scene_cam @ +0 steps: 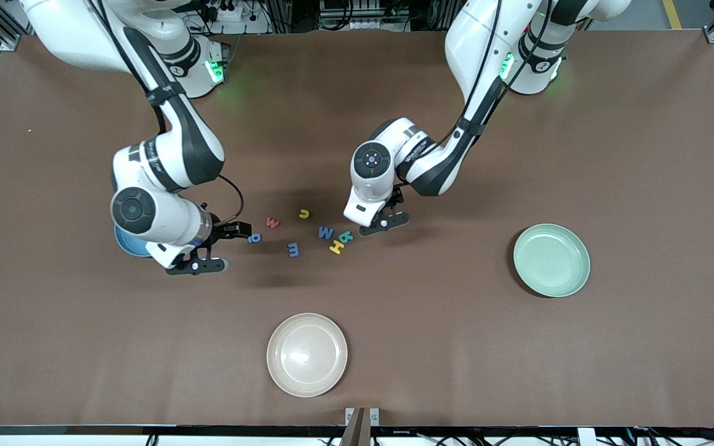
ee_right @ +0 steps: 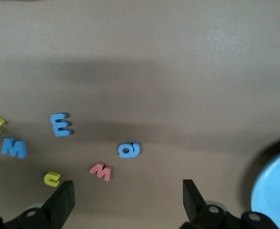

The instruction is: Sort upper and lower case letters into plates

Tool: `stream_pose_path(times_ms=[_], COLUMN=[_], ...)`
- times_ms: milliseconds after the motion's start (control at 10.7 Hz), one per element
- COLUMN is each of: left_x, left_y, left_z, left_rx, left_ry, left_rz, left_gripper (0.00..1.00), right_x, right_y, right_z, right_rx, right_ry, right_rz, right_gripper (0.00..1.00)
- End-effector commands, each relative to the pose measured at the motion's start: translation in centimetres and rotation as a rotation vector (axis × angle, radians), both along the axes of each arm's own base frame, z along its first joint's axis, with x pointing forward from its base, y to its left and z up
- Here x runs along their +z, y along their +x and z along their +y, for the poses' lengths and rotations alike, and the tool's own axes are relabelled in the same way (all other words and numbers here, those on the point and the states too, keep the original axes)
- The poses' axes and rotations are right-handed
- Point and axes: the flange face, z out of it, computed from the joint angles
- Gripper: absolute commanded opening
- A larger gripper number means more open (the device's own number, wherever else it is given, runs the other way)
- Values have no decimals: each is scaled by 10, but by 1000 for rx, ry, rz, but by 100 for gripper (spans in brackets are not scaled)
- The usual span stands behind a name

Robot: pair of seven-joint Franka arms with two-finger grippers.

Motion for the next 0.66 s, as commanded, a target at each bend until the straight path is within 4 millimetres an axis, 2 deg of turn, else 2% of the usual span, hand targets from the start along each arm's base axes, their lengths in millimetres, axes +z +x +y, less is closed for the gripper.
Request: stream_pose_path(times_ms=[0, 187, 374, 562], left_x=[-5, -11, -24, -25], left_y=[2, -1, -6, -6], left_z=[-6, -6, -8, -9], left_rx=[3, -10, -13, -9], left_ry=[9, 19, 31, 31], left_rz=[-19, -16, -4, -4], left_gripper=[100, 100, 100, 100], right_x=[-30, -66, -91, -104], right_y=[-17, -29, -33, -36], right_z=[5, 4, 4, 8], right_rx=[38, 25, 23, 33], right_ry=[15, 23, 31, 31], right_rz=[-58, -83, -93, -85], right_gripper=[100, 100, 100, 100])
